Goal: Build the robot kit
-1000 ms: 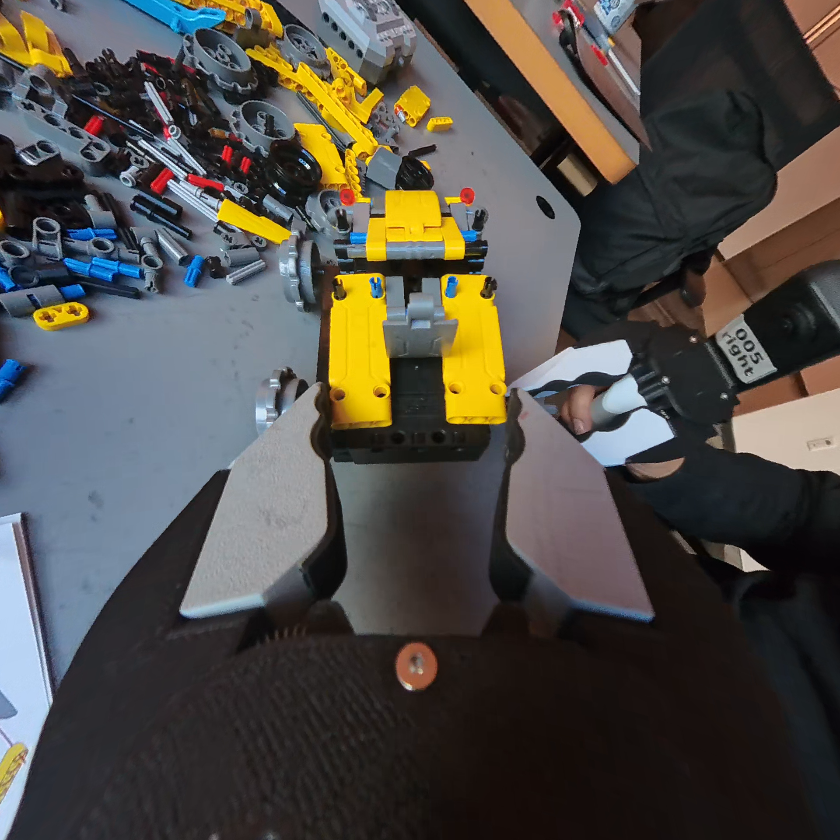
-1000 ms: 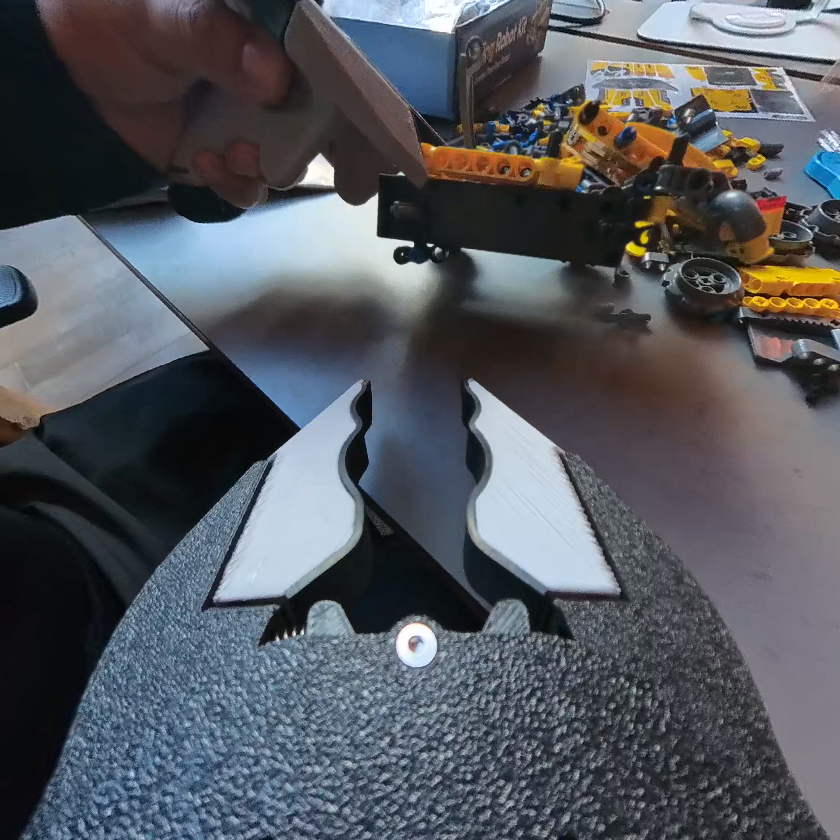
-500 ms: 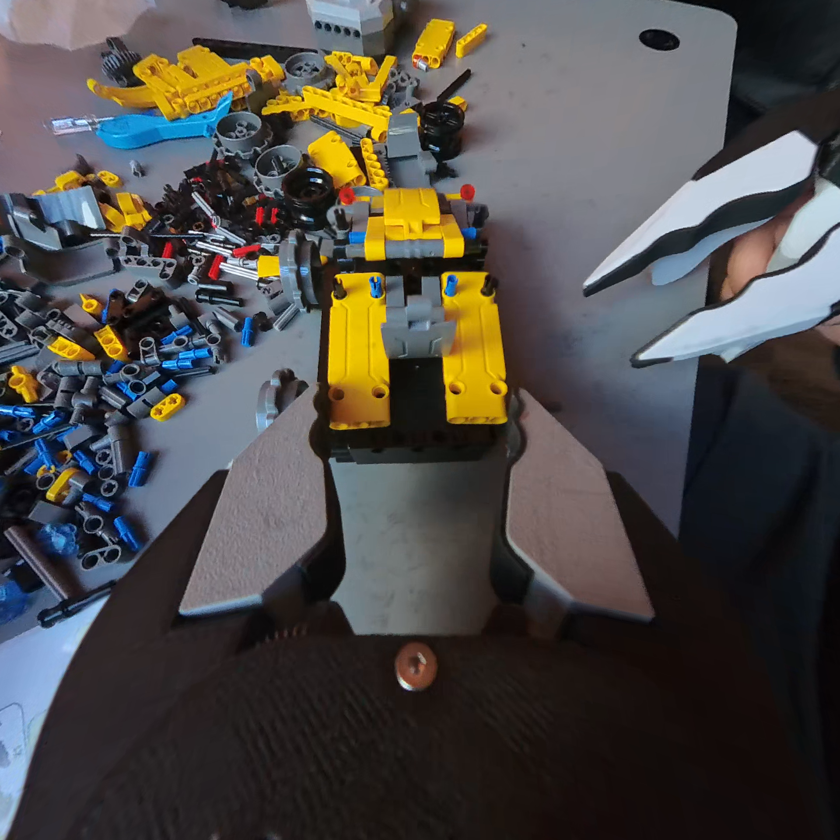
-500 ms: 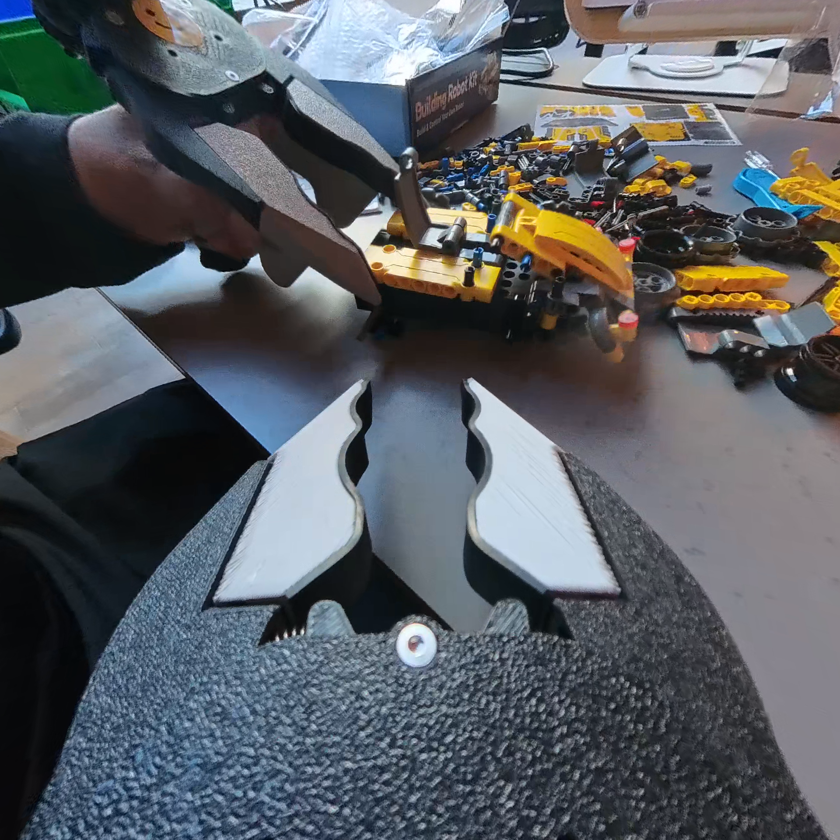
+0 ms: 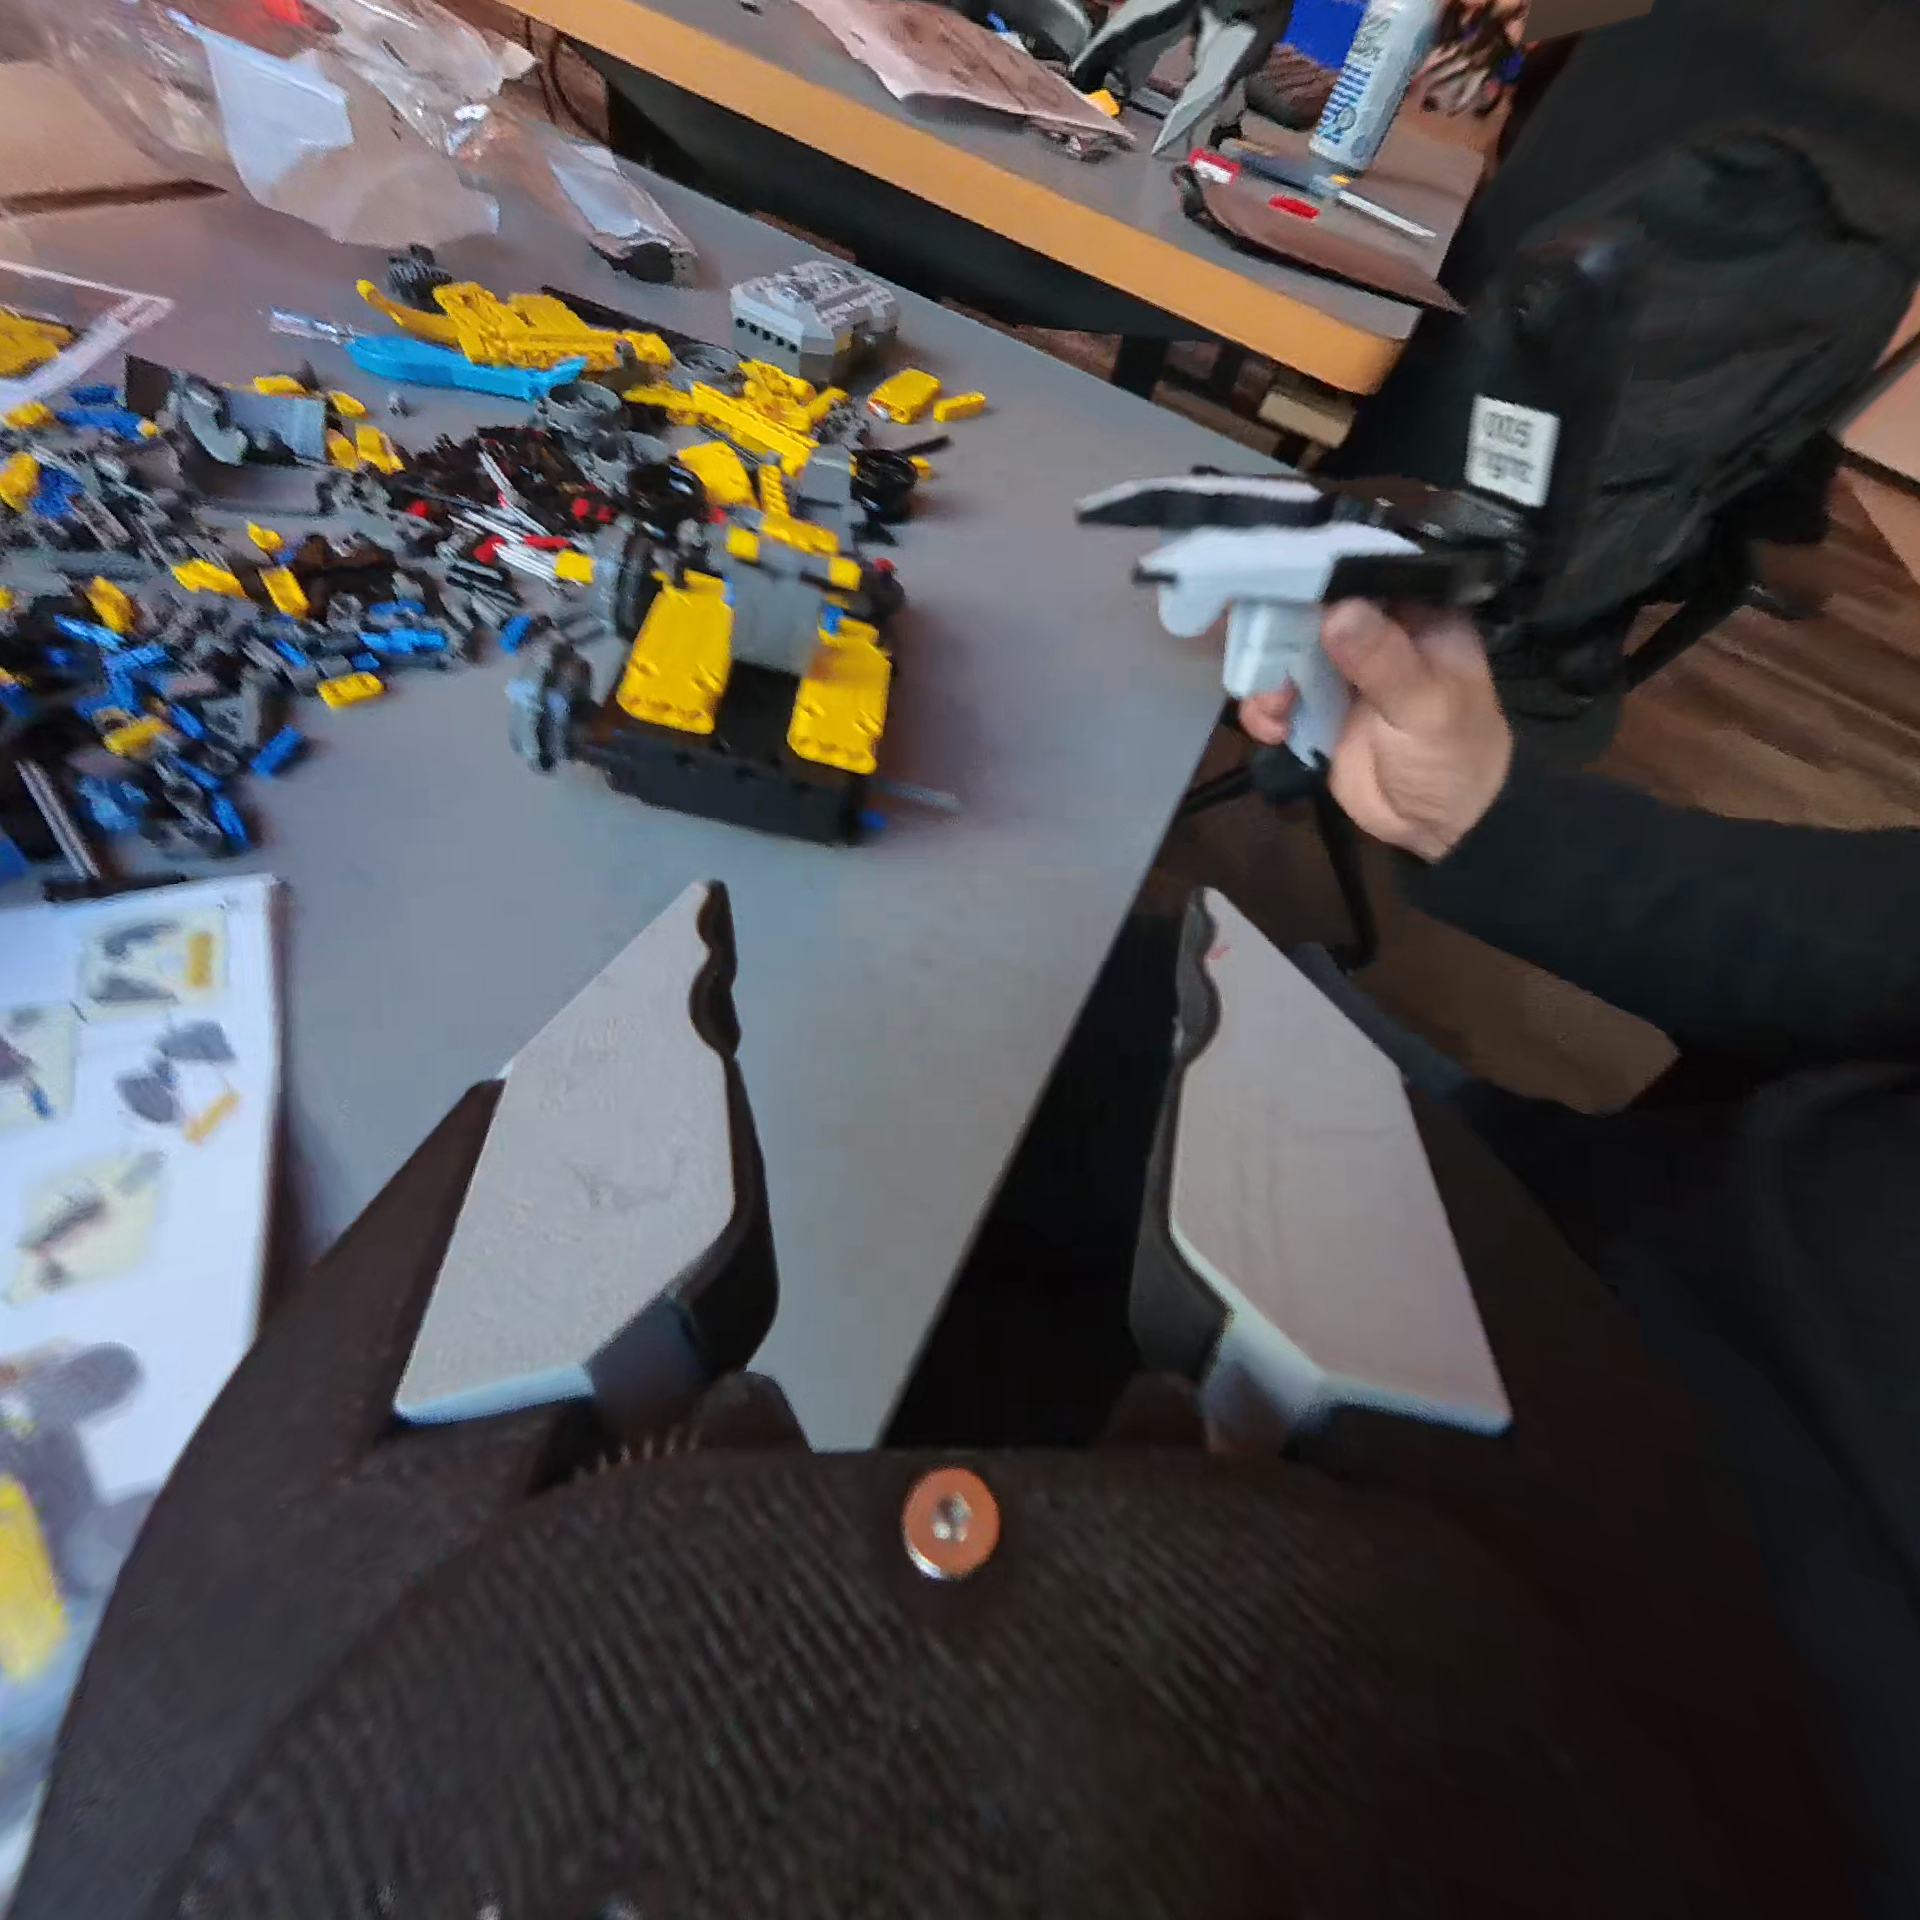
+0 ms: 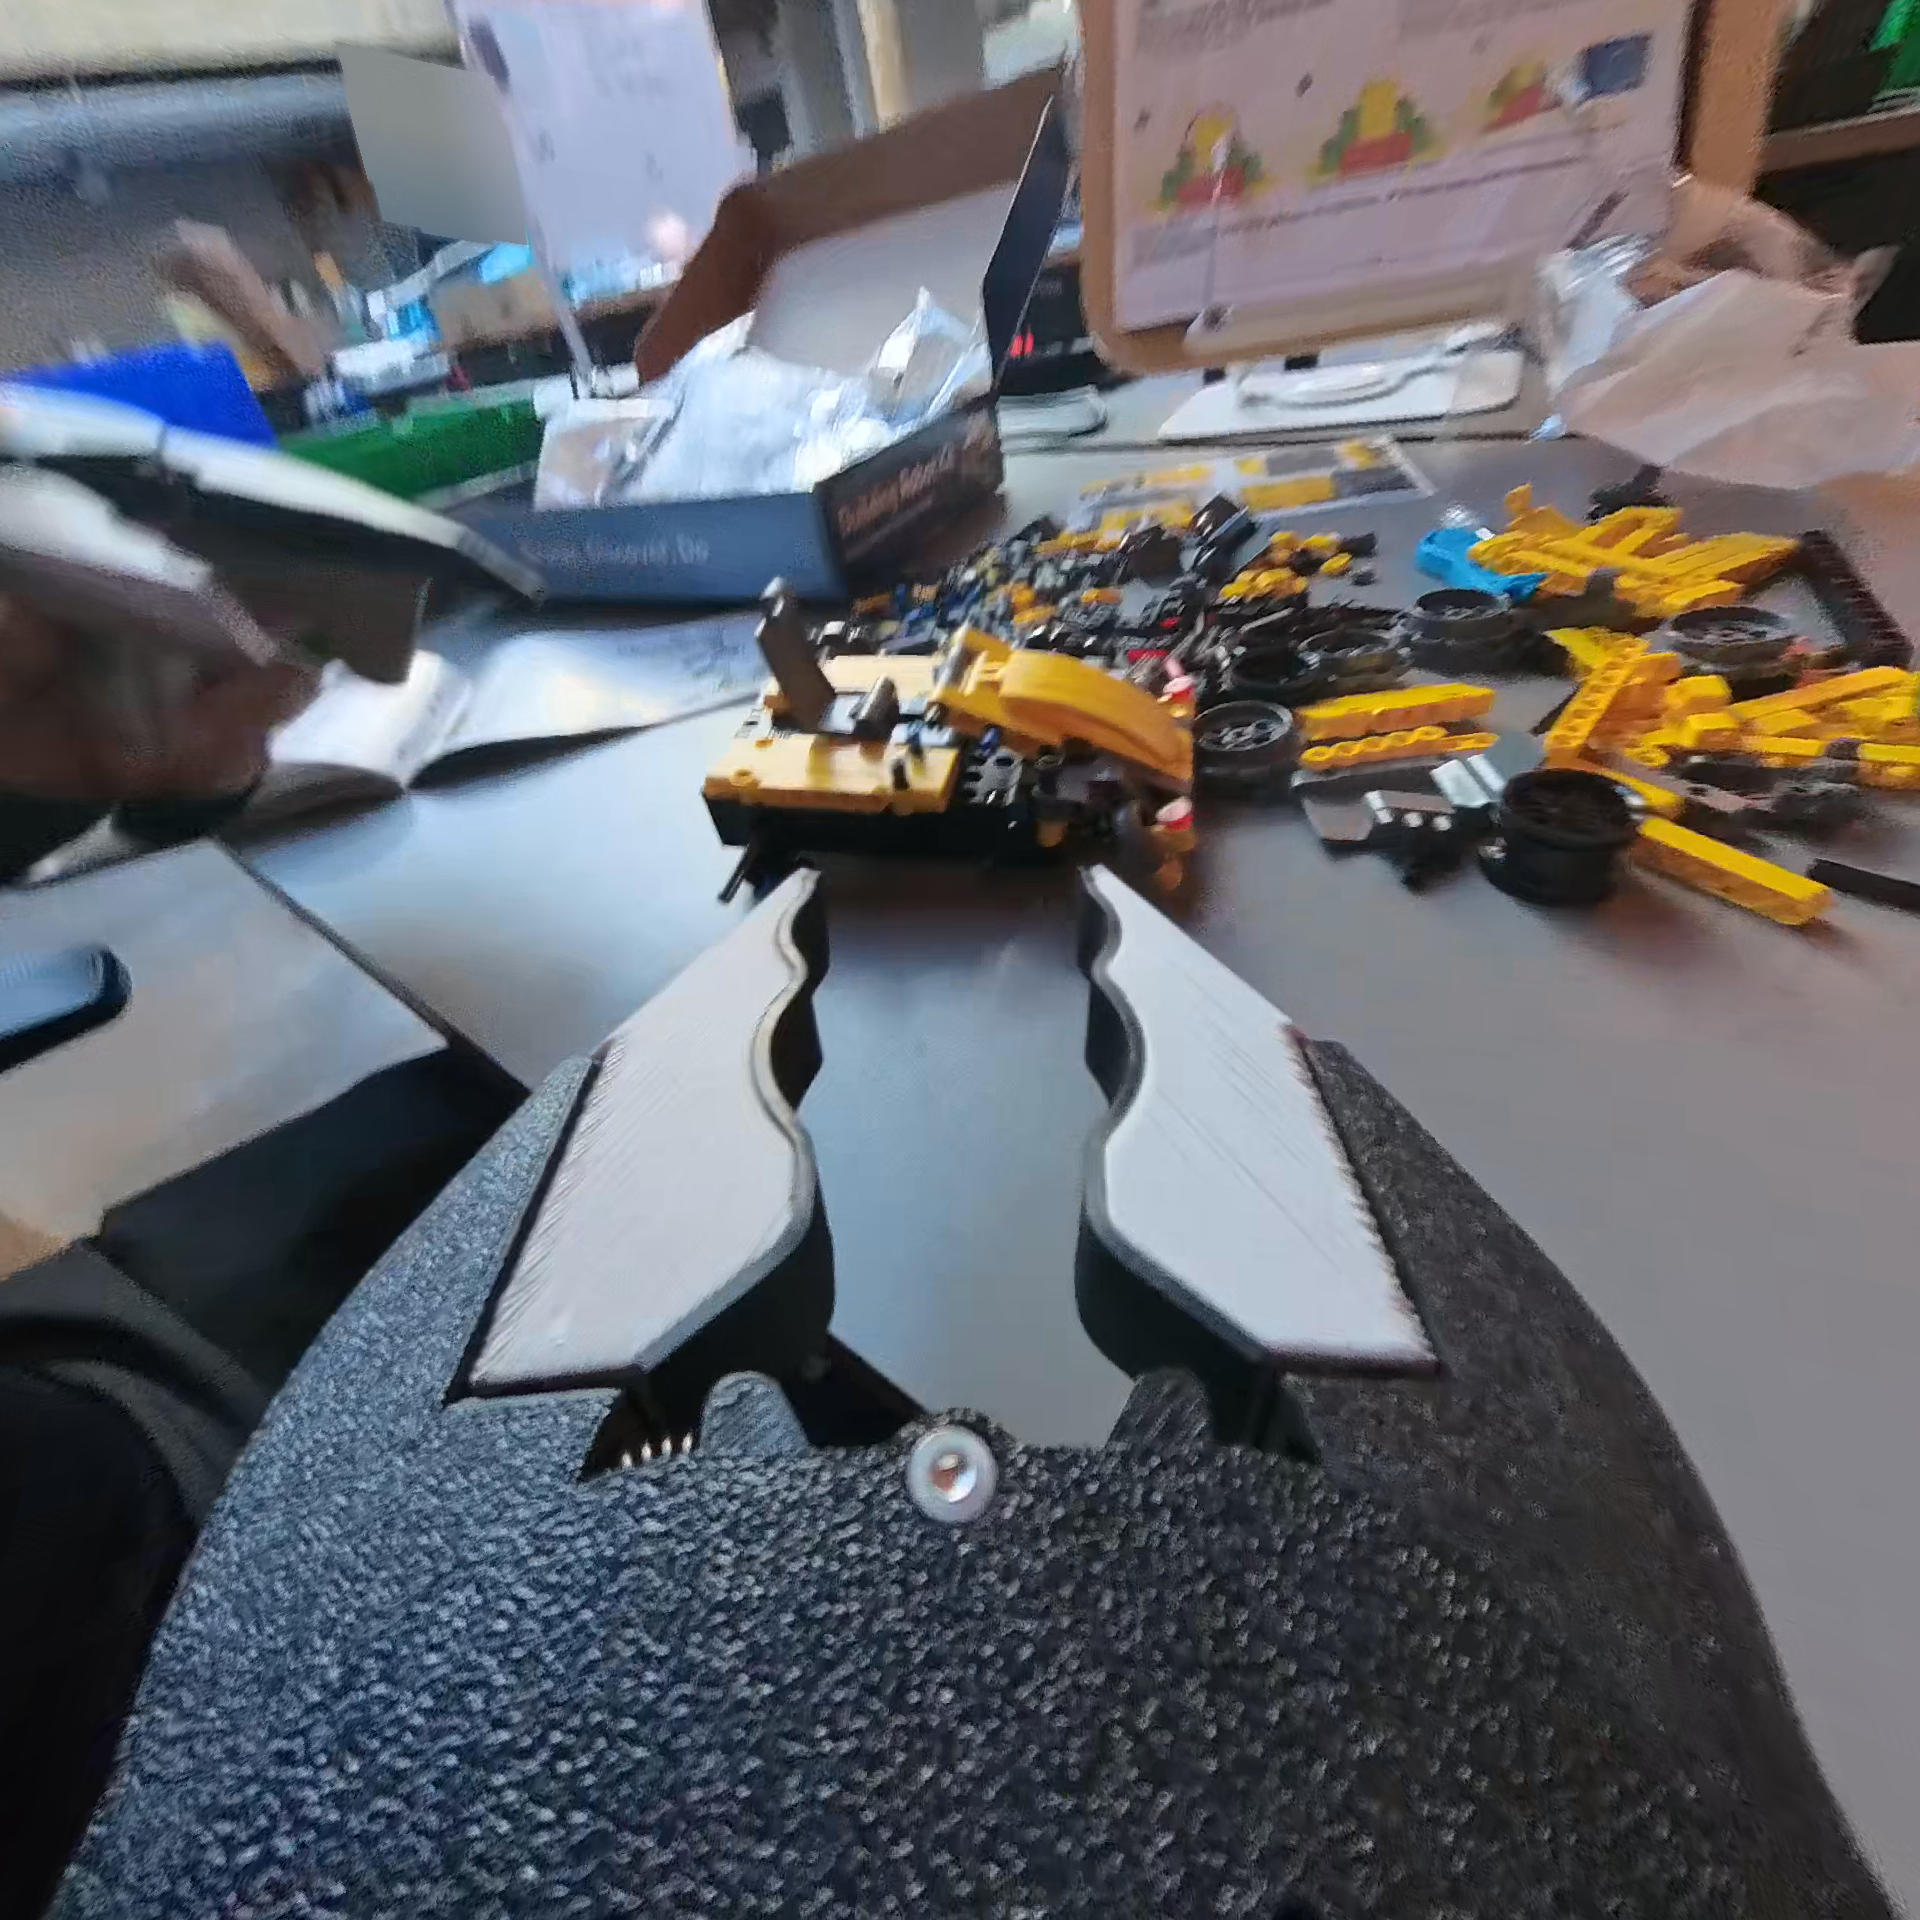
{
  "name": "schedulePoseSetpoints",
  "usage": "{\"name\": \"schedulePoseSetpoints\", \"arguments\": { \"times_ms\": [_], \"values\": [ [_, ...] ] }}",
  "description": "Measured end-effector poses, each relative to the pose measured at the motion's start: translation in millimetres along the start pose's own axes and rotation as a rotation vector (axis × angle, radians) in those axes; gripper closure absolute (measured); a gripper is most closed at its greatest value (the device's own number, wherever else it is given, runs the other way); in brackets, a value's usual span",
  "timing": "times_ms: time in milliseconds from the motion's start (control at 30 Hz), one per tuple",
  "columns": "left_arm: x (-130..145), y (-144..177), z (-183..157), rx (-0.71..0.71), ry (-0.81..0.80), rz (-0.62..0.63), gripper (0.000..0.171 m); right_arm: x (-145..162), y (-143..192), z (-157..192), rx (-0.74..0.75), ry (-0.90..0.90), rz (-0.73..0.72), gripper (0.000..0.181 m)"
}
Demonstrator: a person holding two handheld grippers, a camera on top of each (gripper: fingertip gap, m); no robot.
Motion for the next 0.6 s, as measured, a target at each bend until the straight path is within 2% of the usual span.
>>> {"name": "schedulePoseSetpoints", "arguments": {
  "times_ms": [133,300,400,467,600],
  "values": [
    [40.3,3.0,-30.7,-0.030,-0.006,0.009,0.091,-8.1,7.8,-25.9,0.064,-0.088,-0.092,0.119],
    [81.3,-10.5,-76.5,0.045,0.042,-0.130,0.106,-2.4,5.9,-29.3,0.095,-0.039,-0.054,0.118],
    [85.4,-16.2,-92.5,0.132,0.009,-0.071,0.107,5.1,2.1,-23.7,0.100,-0.018,-0.029,0.118],
    [88.6,-20.7,-86.8,0.103,-0.042,-0.060,0.112,10.1,-1.2,-21.4,0.113,0.010,-0.010,0.113],
    [99.2,-30.3,-88.2,0.191,0.085,0.001,0.106,8.7,-1.1,-4.8,0.093,0.069,-0.013,0.114]
  ]
}}
Point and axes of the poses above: each gripper's, where its closed fingertips meet, y back along the fingers, x out of its underside, z = x × y across the jaws, the point moved 4 cm from there along y, back along the fingers, and after that the axes turned 10 degrees about x, right-handed, at the moved point
